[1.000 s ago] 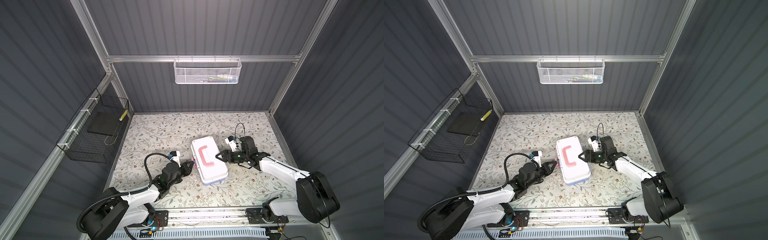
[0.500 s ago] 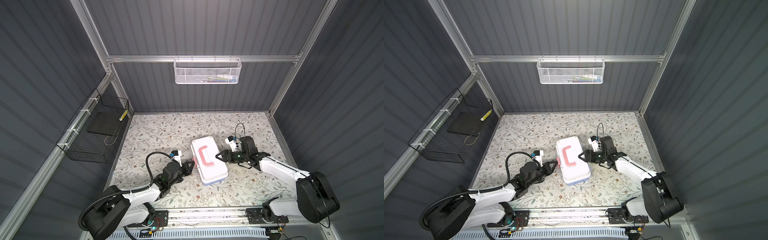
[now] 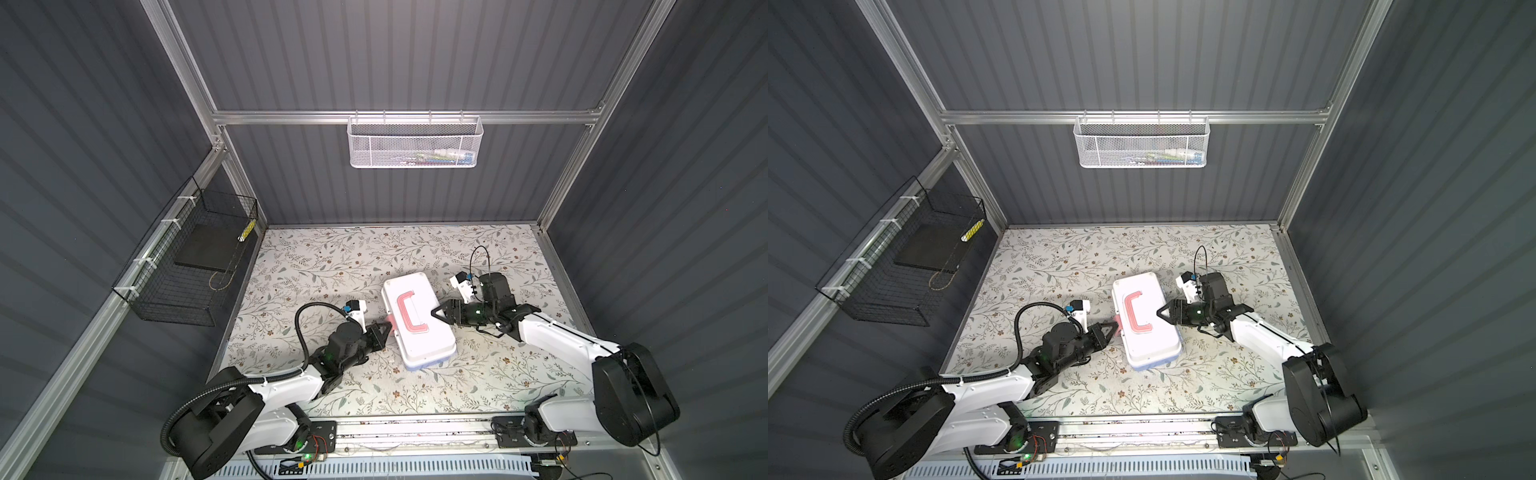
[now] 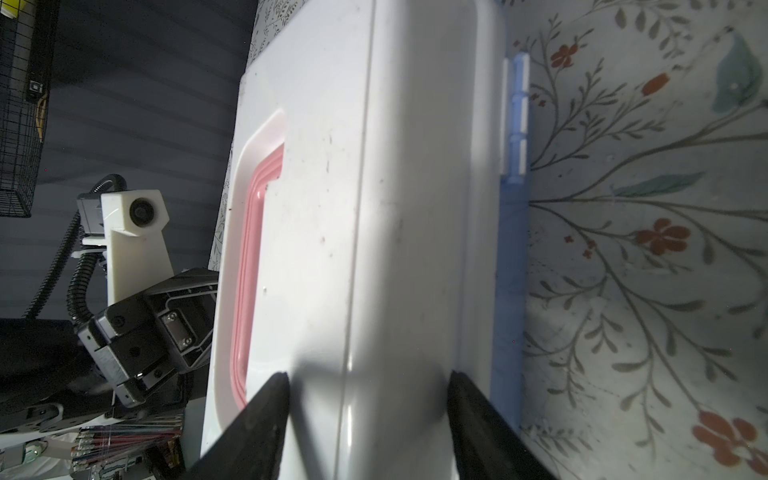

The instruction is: Pack the tool kit

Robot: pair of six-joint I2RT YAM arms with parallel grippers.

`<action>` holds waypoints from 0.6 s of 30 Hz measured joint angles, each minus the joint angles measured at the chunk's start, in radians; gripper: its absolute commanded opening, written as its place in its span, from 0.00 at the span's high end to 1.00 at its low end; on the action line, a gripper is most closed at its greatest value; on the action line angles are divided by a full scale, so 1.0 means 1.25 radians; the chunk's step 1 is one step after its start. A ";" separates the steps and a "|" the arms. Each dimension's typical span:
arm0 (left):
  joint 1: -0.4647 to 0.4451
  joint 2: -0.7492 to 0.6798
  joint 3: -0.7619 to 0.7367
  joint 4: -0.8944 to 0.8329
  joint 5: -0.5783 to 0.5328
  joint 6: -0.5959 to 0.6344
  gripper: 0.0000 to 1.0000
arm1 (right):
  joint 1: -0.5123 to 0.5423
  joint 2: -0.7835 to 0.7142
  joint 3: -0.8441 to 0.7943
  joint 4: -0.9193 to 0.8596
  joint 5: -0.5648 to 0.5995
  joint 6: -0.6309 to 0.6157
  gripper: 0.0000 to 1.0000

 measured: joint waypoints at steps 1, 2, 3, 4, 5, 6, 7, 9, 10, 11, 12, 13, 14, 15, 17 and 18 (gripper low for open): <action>-0.001 0.002 0.001 0.001 0.001 0.001 0.94 | 0.000 0.000 0.000 0.000 0.000 0.000 0.38; -0.001 0.004 0.002 0.002 0.001 0.002 0.94 | 0.000 0.000 0.000 0.000 0.000 0.000 0.38; -0.003 0.005 0.003 0.002 0.001 0.002 0.94 | 0.000 0.000 0.000 0.000 0.000 0.000 0.38; -0.004 0.007 0.004 0.002 0.001 0.002 0.94 | 0.000 0.000 0.000 0.000 0.000 0.000 0.38; -0.004 0.009 0.005 0.002 0.001 0.002 0.94 | 0.000 0.000 0.000 0.000 0.000 0.000 0.38; -0.004 0.011 0.006 0.002 0.001 0.002 0.95 | 0.000 0.000 0.000 0.000 0.000 0.000 0.38; -0.004 0.013 0.008 0.002 0.002 0.004 0.95 | 0.000 0.000 0.000 0.000 0.000 0.000 0.38; -0.004 0.015 0.011 0.002 0.004 0.006 0.95 | 0.000 0.000 0.000 0.000 0.000 0.000 0.38; -0.004 0.015 0.014 0.001 0.005 0.008 0.95 | 0.000 0.000 0.000 0.000 0.000 0.000 0.38; -0.004 0.015 0.017 -0.002 0.007 0.009 0.95 | 0.000 0.000 0.000 0.000 0.000 0.000 0.38; -0.004 0.012 0.021 -0.011 0.006 0.011 0.94 | 0.000 0.000 0.000 0.000 0.000 0.000 0.38; -0.004 0.003 0.027 -0.034 0.005 0.016 0.94 | 0.000 0.000 0.000 0.000 0.000 0.000 0.38; -0.004 -0.011 0.034 -0.063 0.000 0.022 0.93 | 0.000 0.000 0.000 -0.001 0.000 0.000 0.38; -0.004 -0.032 0.043 -0.102 -0.007 0.029 0.92 | 0.000 0.000 0.000 -0.001 0.001 -0.001 0.38; -0.004 -0.081 0.066 -0.179 -0.027 0.045 0.91 | 0.000 -0.001 0.000 -0.001 0.001 -0.001 0.38; -0.004 -0.108 0.079 -0.220 -0.040 0.054 0.91 | 0.000 -0.001 0.000 -0.002 0.001 -0.001 0.38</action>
